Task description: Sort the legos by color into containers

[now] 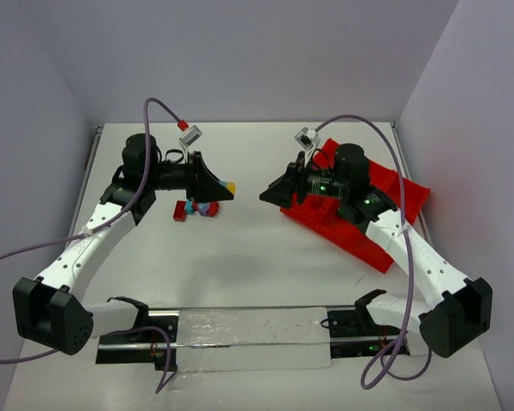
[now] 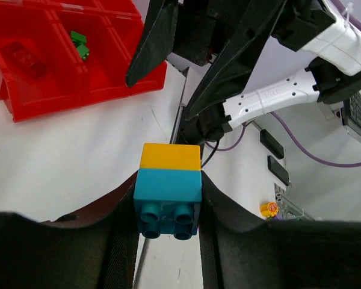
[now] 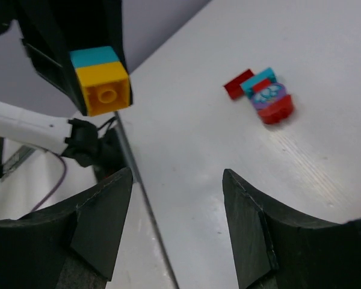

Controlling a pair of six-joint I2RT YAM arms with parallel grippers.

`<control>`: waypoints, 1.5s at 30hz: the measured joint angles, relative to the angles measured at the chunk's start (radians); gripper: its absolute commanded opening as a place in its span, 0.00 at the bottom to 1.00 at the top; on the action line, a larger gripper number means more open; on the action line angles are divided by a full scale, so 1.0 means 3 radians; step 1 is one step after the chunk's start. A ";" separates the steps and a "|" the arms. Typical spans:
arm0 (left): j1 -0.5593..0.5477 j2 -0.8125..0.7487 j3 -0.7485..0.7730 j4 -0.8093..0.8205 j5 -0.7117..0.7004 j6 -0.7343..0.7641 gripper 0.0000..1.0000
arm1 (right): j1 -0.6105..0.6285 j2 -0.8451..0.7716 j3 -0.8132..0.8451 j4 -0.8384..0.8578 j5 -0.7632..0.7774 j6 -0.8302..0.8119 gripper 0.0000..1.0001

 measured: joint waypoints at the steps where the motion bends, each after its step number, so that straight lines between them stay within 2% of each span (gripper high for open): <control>1: 0.0000 -0.0014 -0.0003 0.0001 0.0019 0.0001 0.00 | 0.0000 0.0020 0.0017 0.0055 -0.0085 0.0059 0.66; 4: 0.0000 -0.0043 -0.0020 0.0019 0.0046 0.0002 0.00 | 0.0024 0.0072 0.0077 0.0184 -0.0183 0.0192 0.66; 9: 0.0000 0.0038 0.0001 0.0021 0.0034 -0.0161 0.00 | 0.0246 -0.0006 0.0087 0.0075 0.0033 -0.0130 0.70; 13: 0.0000 0.0172 -0.0017 0.0470 0.0011 -0.0973 0.00 | 0.0440 -0.0208 0.0078 -0.0072 0.0422 -0.0580 0.73; 16: 0.0000 0.0206 -0.0060 0.0808 -0.0038 -0.1543 0.00 | 0.0477 -0.0385 0.0031 0.0001 0.0603 -0.0891 0.70; 20: -0.0002 0.0239 -0.0077 0.1056 -0.0113 -0.2115 0.00 | 0.0486 -0.0597 -0.0330 0.0372 0.0605 -0.1346 0.70; 23: -0.0009 0.0240 -0.0083 0.1118 -0.0170 -0.2365 0.00 | 0.0496 -0.0631 -0.0542 0.0537 0.0588 -0.1549 0.70; 33: -0.0047 0.0274 -0.0074 0.0982 -0.0242 -0.2442 0.00 | 0.0635 -0.0460 -0.0550 0.1010 0.0388 -0.2129 0.75; 45: -0.0047 0.0284 -0.0074 0.0886 -0.0243 -0.2390 0.00 | 0.0636 0.0080 -0.0147 0.1056 0.0050 -0.2496 0.75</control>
